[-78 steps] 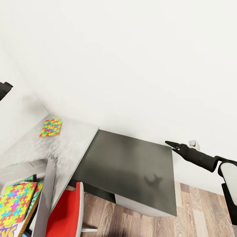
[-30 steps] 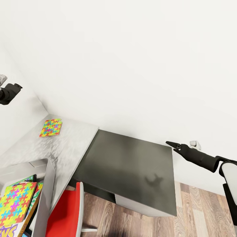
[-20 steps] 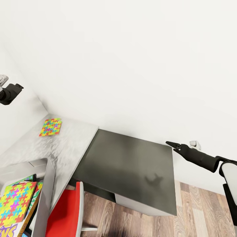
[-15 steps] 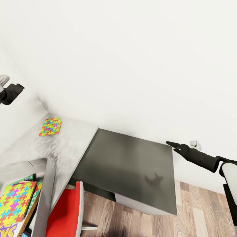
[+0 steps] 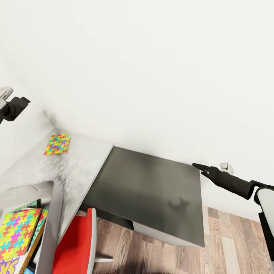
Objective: Put all the toys in the child's room - the three board games (two on the bed and one on the table), the two jigsaw puzzles on the table, and the tennis ball on the table - inside the toy box on the table in the child's room.
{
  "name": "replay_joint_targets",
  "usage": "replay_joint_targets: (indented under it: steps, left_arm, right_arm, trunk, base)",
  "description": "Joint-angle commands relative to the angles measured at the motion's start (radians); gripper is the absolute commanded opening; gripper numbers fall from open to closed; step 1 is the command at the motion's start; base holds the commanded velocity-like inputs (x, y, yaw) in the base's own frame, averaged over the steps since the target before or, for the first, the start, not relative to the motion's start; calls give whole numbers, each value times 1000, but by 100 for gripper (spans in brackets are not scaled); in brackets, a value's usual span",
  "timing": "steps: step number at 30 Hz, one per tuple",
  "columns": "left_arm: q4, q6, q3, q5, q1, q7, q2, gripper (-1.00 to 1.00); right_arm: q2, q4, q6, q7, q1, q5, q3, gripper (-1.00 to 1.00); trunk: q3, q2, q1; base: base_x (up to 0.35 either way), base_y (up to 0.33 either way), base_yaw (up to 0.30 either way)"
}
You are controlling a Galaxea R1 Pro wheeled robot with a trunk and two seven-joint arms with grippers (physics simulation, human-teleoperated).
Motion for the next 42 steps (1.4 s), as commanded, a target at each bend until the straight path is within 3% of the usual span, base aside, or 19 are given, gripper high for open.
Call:
replay_joint_targets:
  steps: [1,27,42]
  left_arm:
    - [-2,4,-4,7,0,6,0,100]
    - [6,2,-5,5,11,7,-21,100]
    - [9,-37,-3,7,44,8,-30,100]
  right_arm:
    - [0,0,5,10,-1,10,-1,100]
    - [-1,0,5,12,2,7,-2,100]
    - [-2,0,5,12,6,4,-2,100]
  trunk:
    - [-3,-2,0]
    - [-45,-2,0]
    - [-69,-2,0]
  base:
    - [0,0,0]
    - [0,0,0]
    - [0,0,0]
